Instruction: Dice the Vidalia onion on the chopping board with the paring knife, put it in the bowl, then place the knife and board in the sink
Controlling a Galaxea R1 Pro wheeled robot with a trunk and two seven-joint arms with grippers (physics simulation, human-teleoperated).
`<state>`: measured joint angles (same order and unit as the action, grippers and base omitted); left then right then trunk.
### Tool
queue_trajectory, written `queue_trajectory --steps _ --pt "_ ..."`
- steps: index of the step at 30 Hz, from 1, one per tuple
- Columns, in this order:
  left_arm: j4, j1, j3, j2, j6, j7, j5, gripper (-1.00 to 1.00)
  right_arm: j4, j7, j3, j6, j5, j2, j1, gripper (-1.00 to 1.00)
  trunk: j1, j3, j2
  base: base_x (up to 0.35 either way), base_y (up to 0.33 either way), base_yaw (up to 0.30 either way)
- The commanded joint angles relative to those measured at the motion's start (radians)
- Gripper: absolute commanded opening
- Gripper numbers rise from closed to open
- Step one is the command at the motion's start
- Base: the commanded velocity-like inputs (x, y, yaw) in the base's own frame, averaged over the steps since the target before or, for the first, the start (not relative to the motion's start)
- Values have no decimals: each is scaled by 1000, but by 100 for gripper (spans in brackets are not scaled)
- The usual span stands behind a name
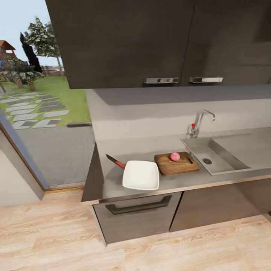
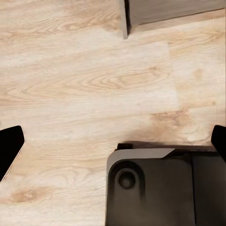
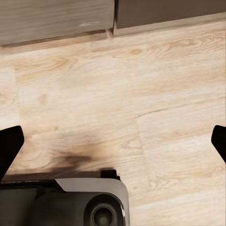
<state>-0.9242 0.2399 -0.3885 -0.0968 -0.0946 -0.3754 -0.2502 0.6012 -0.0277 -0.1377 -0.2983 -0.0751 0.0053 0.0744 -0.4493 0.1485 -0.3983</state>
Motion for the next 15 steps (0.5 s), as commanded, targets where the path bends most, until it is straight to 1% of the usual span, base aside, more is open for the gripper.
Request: queue_trajectory --steps 1,3,6,15 --pt "0 -1 -6 -2 -5 -7 -11 100 2 -3 -5 -1 -8 1 0 100 -1 0 -2 0 314 -70" --pt "0 -1 -6 -1 -5 -7 -11 100 2 -3 -5 -1 -8 1 0 100 -1 -3 -2 0 296 -70" --pt "1 -1 -7 -1 -5 -7 -11 100 2 -3 -5 -2 -8 1 0 100 -1 -8 -2 0 142 -70" --pt "1 -1 -7 -1 -5 -7 -10 100 2 -3 -5 -1 -8 1 1 100 -1 -23 -2 0 24 -70"
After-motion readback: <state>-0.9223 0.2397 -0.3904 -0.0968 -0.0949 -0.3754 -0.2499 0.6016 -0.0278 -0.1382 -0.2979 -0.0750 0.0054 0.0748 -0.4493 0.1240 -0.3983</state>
